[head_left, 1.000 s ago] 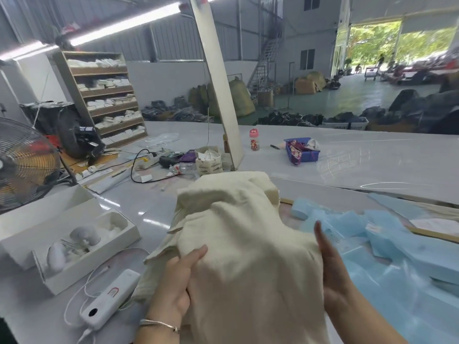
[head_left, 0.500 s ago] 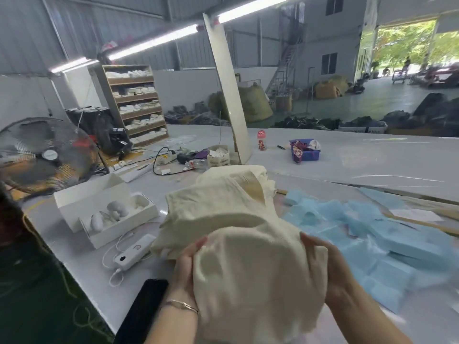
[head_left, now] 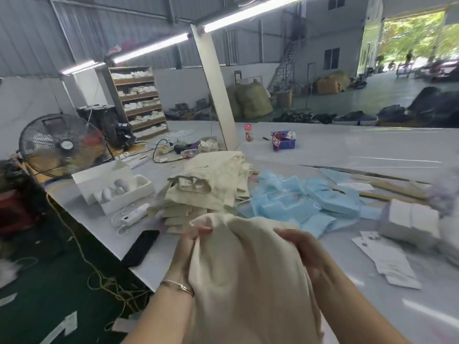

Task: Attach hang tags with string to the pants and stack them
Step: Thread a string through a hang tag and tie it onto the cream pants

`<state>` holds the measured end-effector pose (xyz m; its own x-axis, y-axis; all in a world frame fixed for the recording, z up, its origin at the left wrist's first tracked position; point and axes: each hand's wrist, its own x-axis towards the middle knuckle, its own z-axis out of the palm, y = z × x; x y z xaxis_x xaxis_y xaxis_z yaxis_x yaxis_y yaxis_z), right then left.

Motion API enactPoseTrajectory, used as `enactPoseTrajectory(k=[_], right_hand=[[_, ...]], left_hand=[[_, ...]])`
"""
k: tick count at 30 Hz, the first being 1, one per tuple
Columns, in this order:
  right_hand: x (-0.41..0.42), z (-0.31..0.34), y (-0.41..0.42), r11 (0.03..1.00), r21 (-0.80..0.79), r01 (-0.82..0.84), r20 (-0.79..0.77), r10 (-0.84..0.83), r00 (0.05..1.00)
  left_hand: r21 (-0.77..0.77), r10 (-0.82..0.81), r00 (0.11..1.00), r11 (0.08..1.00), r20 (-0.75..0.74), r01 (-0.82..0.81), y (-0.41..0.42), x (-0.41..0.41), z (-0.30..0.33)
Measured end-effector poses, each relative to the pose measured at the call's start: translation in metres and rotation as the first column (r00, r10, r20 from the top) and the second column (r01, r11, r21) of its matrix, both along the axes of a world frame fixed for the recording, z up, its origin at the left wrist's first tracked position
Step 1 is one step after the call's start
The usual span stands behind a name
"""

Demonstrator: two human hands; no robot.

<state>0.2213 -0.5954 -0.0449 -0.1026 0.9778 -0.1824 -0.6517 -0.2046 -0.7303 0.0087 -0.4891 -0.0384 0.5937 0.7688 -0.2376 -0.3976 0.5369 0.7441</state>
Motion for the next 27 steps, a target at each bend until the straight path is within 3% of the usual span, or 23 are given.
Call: enactPoseTrajectory(k=[3, 6, 8, 10, 12, 15, 17, 19, 21, 23, 25, 27], right_hand=[[0.014, 0.013, -0.036, 0.986, 0.163, -0.014, -0.064, 0.025, 0.998], [0.021, 0.022, -0.062, 0.908, 0.419, 0.029, -0.145, 0.036, 0.989], [0.017, 0.032, -0.074, 0.89, 0.45, 0.065, -0.09, -0.027, 0.996], [0.015, 0.045, -0.074, 0.915, 0.404, -0.019, 0.065, -0.008, 0.998], [0.021, 0.058, -0.079, 0.89, 0.42, 0.179, 0.226, -0.293, 0.929], [0.032, 0.073, -0.082, 0.706, 0.53, 0.47, -0.03, -0.539, 0.842], [0.032, 0.076, -0.088, 0.684, 0.549, 0.48, -0.101, -0.516, 0.851], [0.03, 0.074, -0.097, 0.773, 0.529, 0.35, 0.051, -0.44, 0.896], [0.027, 0.071, -0.104, 0.855, 0.444, 0.266, 0.271, -0.412, 0.87], [0.028, 0.076, -0.107, 0.836, 0.45, 0.315, 0.362, -0.493, 0.791], [0.032, 0.086, -0.112, 0.772, 0.491, 0.404, 0.318, -0.59, 0.742], [0.034, 0.096, -0.117, 0.746, 0.501, 0.439, 0.291, -0.622, 0.727]], left_hand=[[0.206, 0.034, 0.995, 0.977, 0.098, -0.054, -0.017, -0.018, 0.011], [0.324, -0.043, 0.946, 0.944, 0.321, -0.067, -0.031, -0.031, 0.035], [0.359, -0.131, 0.959, 0.933, 0.25, 0.033, -0.039, -0.026, 0.052], [0.372, -0.165, 0.98, 0.921, 0.113, 0.113, -0.047, -0.019, 0.064], [0.398, -0.058, 0.998, 0.916, 0.025, 0.043, -0.052, -0.014, 0.078], [0.541, 0.078, 0.993, 0.833, 0.091, -0.115, -0.047, -0.011, 0.101], [0.601, 0.126, 0.988, 0.784, 0.093, -0.157, -0.046, -0.006, 0.117], [0.641, 0.117, 0.992, 0.757, 0.056, -0.126, -0.046, 0.003, 0.124], [0.676, 0.112, 0.994, 0.733, -0.009, -0.077, -0.048, 0.014, 0.125], [0.715, 0.142, 0.988, 0.696, -0.06, -0.057, -0.044, 0.02, 0.122], [0.764, 0.243, 0.965, 0.64, -0.098, -0.084, -0.037, 0.021, 0.122], [0.85, 0.469, 0.871, 0.511, -0.148, -0.13, -0.029, 0.017, 0.127]])
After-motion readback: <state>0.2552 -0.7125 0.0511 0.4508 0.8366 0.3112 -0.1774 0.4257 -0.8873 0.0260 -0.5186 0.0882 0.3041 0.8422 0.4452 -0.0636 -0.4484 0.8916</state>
